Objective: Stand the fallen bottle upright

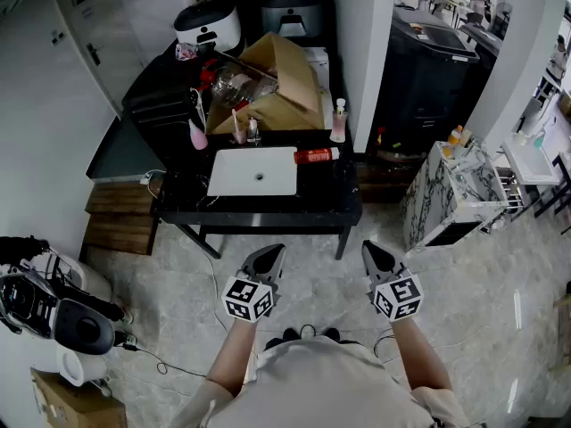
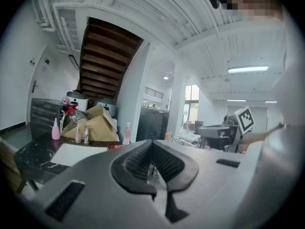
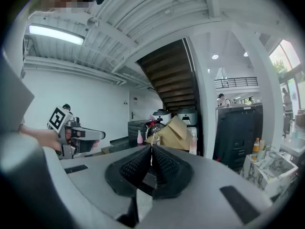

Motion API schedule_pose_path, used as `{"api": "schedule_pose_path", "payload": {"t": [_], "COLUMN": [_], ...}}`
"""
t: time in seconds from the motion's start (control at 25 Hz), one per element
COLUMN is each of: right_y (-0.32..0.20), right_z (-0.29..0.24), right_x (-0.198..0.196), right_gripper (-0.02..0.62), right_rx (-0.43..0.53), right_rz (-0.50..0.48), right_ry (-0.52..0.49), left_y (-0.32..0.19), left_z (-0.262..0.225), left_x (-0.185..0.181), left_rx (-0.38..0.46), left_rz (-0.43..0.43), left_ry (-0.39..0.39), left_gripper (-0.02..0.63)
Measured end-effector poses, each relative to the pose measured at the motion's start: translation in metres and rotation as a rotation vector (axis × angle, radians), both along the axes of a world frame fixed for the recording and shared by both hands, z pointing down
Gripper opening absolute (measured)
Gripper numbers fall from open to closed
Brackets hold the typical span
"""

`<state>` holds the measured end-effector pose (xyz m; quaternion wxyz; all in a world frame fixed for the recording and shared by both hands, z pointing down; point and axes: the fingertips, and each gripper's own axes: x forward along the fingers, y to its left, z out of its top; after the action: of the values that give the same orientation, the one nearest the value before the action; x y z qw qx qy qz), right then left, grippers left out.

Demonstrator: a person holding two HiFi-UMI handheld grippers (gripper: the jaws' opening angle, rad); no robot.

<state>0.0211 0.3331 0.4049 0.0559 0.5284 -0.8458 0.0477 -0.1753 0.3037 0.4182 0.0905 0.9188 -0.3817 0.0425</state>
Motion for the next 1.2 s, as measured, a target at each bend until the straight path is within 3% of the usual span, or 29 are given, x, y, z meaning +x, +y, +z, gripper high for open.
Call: {"api": "schedule_pose_path", "payload": {"t": [0.84,1.2], "right_y": [0.01,0.014], "right_z": [0.0,0.002], "right_x": [-0.004,0.003], "right_gripper": [0.031,0.031], "right_rx": [0.005,-0.005], "right_rz": [-0.027,-0.054], "right_ry": [-0.016,-0.026], "left_y": [0.012,0.023], "left_z": [0.006,0.014], "left_x": [0.005,0.016], "left_rx": [-0.013,-0.036], "left_rz": [-0.003,-0.002], "left_ry": [-0.019,-0.067], "left_gripper": [0.006,0.008]}}
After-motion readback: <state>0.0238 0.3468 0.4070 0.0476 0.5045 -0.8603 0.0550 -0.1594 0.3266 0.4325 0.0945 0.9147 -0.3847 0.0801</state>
